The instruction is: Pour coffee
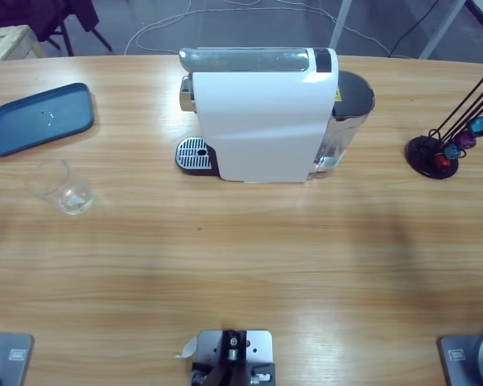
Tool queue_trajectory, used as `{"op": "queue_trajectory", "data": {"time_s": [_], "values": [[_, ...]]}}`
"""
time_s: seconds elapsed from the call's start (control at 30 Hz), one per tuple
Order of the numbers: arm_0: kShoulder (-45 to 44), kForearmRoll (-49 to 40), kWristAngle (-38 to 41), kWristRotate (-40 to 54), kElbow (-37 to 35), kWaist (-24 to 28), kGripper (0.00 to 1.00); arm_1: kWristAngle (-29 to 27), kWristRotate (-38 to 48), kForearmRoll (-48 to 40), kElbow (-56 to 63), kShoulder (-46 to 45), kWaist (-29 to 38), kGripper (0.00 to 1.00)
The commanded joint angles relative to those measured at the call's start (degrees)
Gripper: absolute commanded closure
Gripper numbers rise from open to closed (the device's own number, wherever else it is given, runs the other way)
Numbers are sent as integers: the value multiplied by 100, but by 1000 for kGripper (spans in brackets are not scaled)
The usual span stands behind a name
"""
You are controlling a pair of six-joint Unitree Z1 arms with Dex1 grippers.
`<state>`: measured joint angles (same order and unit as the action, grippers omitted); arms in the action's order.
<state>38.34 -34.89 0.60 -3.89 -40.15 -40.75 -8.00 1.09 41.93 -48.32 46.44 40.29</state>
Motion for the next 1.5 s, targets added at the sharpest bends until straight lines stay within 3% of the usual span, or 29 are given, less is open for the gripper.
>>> {"op": "queue_trajectory", "data": {"time_s": [0.03,0.3,0.53,0.7,0.87,1.0,1.23,1.5], "values": [[103,19,-69,-50,104,-39,0,35,58,-5,138,112,42,0],[66,261,81,-59,-93,-39,0,35,59,0,119,190,47,0],[1924,562,156,-84,-1351,-39,0,35,58,16,94,260,46,0],[3250,878,679,-822,-2162,67,0,35,58,17,94,253,46,0],[4448,1221,2498,-2872,-2673,724,0,35,58,16,94,260,44,0],[4891,1805,2656,-3666,-2745,840,0,35,58,17,94,279,40,0],[5675,2012,2639,-3844,-3164,893,3,35,58,26,56,416,44,0],[6139,2012,2835,-3847,-3192,893,73,35,58,35,42,452,40,0]]}}
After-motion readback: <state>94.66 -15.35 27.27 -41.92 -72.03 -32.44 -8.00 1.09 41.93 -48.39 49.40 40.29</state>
